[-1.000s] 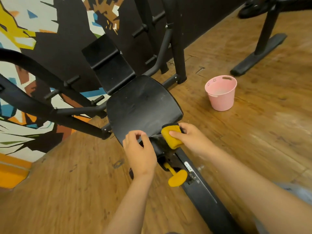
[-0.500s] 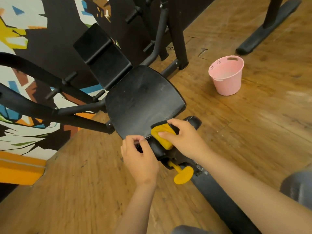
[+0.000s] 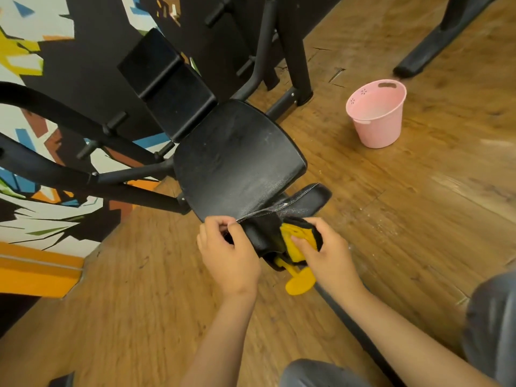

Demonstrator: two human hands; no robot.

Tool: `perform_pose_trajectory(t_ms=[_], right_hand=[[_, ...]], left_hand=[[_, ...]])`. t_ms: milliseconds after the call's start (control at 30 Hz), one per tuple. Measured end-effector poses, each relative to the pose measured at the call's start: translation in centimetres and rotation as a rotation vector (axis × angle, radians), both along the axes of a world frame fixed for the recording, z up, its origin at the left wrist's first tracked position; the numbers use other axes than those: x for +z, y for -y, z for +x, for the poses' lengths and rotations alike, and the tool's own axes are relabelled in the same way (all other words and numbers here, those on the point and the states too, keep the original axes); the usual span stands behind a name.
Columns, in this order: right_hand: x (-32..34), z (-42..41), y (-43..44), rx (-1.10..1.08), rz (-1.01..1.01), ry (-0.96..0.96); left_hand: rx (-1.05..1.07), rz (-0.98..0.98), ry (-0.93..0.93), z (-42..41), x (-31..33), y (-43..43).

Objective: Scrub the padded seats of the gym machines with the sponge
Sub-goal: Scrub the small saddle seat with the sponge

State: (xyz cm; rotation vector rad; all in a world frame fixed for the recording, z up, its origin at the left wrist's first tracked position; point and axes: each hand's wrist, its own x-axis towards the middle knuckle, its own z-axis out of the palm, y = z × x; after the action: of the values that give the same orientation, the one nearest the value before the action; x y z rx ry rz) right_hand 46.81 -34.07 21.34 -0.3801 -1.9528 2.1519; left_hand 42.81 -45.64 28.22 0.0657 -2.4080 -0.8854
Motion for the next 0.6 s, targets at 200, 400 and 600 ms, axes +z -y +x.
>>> perform_pose_trajectory(t_ms=[200,400,600], right_hand=[[1.7,-1.0,-1.1,0.014,-0.073,-0.056],[0.7,-2.3,-0.4,0.065,0.191,-0.097],[-3.0,-5.6,-4.0,-0.052,0.365,0.056]], left_hand=[[0.014,0.003,0.029,-0.1,-0.1,0.0],[0.002,0.022,0.000,-0.2,-0.3,0.1],[0.004,0.048,0.007,-0.2,-0.5,0.1]])
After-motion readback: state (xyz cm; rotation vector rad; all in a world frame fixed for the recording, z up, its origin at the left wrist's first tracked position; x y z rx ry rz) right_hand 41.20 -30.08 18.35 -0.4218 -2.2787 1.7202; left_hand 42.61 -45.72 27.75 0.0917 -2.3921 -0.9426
